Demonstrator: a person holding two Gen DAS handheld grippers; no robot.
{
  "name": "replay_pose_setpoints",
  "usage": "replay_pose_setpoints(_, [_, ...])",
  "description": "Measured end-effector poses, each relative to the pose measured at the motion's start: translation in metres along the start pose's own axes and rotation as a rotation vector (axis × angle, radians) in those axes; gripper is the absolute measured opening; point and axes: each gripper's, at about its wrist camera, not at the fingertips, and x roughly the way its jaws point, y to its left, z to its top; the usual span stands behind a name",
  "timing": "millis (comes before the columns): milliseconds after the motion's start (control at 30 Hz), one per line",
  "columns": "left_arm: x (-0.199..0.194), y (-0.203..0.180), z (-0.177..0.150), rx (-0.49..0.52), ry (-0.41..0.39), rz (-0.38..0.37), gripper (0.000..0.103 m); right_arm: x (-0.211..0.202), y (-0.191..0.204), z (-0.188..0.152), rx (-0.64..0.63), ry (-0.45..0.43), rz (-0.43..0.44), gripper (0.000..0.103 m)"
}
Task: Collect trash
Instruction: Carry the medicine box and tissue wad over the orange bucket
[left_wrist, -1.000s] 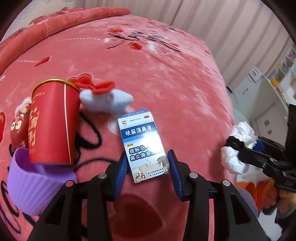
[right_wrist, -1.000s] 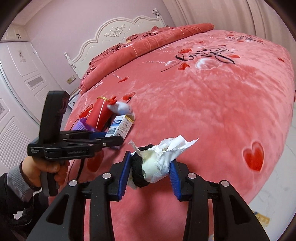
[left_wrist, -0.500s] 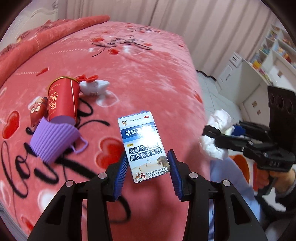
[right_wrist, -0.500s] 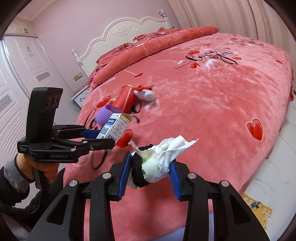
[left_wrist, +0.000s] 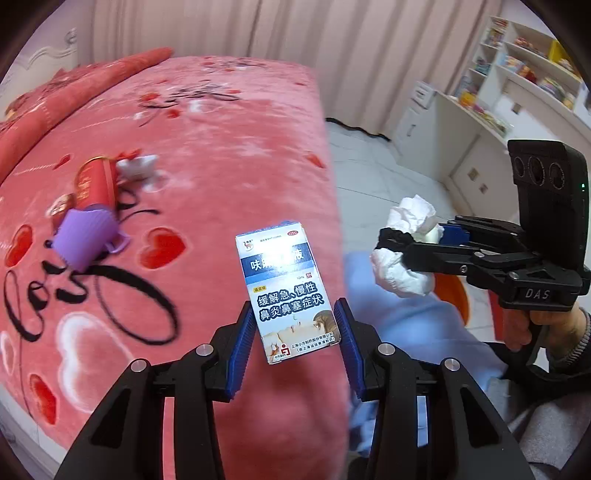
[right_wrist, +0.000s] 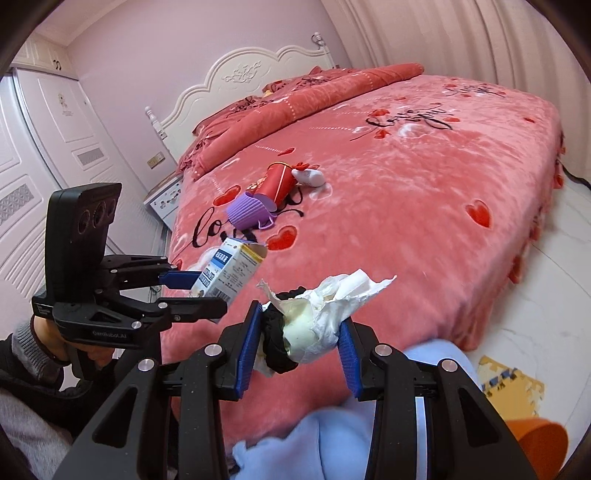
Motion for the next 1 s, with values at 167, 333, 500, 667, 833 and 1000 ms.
replay_pose_setpoints(167, [0.008, -0.035, 0.005, 0.074, -0.002, -0.052, 0.045, -0.04, -0.013, -0.022, 0.049, -0.042, -0.056, 0.04])
replay_pose_setpoints(333, [0.031, -0.084, 0.022, 0.185, 0.018, -0.12, 0.045, -0.085, -0.04, -0.046, 0.11, -0.082, -0.135, 0.04])
replay_pose_setpoints(500, [0.061, -0.138, 0.041, 0.306, 0.047, -0.19, 0.045, -0.136, -0.078, -0.075, 0.198, -0.127, -0.231, 0.04])
replay_pose_setpoints(667, [0.095, -0.188, 0.056, 0.414, 0.089, -0.263, 0.045, -0.183, -0.119, -0.109, 0.293, -0.166, -0.332, 0.04])
replay_pose_setpoints(833, [0.13, -0.234, 0.064, 0.5, 0.134, -0.31, 0.045, -0.215, -0.152, -0.138, 0.376, -0.196, -0.403, 0.04])
replay_pose_setpoints(1000, [0.161, -0.268, 0.066, 0.565, 0.184, -0.342, 0.045, -0.229, -0.186, -0.162, 0.455, -0.208, -0.447, 0.04])
